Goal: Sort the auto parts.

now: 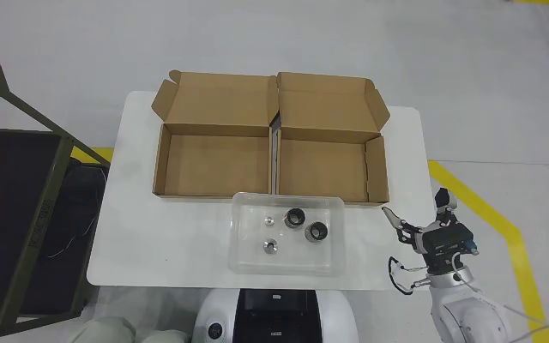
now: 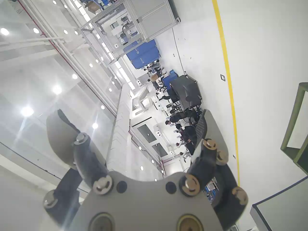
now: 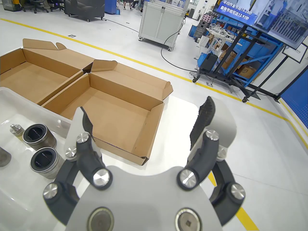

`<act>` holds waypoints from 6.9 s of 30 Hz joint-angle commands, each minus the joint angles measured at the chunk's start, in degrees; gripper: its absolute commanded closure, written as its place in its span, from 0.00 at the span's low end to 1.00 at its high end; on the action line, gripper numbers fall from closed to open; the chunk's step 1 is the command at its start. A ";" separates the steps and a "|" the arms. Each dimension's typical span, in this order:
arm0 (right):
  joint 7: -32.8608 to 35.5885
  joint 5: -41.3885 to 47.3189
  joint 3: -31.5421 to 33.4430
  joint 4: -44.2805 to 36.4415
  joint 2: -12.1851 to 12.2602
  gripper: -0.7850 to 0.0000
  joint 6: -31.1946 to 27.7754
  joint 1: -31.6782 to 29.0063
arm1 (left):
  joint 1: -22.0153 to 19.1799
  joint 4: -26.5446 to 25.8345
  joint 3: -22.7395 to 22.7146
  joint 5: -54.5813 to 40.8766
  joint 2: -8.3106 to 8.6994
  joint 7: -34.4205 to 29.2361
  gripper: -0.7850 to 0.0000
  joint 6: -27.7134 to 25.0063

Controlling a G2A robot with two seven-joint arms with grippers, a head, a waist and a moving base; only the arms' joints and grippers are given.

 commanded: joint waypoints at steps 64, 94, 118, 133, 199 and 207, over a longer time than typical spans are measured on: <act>38.78 -7.21 -20.79 5.09 3.10 0.00 -40.31 23.39 | 0.00 0.00 0.00 0.00 0.00 0.00 0.00 0.00; 56.24 -6.56 -28.75 12.00 4.30 0.00 -38.37 32.07 | 0.00 0.00 0.00 0.00 0.00 0.00 0.00 0.00; 64.12 -2.65 -33.71 14.95 4.80 0.50 -36.95 35.91 | 0.00 0.00 0.00 0.00 0.00 0.00 0.00 0.00; 67.39 0.53 -33.65 9.18 5.94 1.00 -38.64 34.42 | 0.00 0.00 0.00 0.00 0.00 0.00 0.00 0.00; 13.20 10.17 -21.54 -3.90 9.42 1.00 -27.43 37.86 | 0.00 0.00 0.00 0.00 0.00 0.00 0.00 0.00; 8.73 7.84 -20.96 -3.90 9.51 1.00 -24.66 36.74 | 0.00 0.00 0.00 0.00 0.00 0.00 0.00 0.00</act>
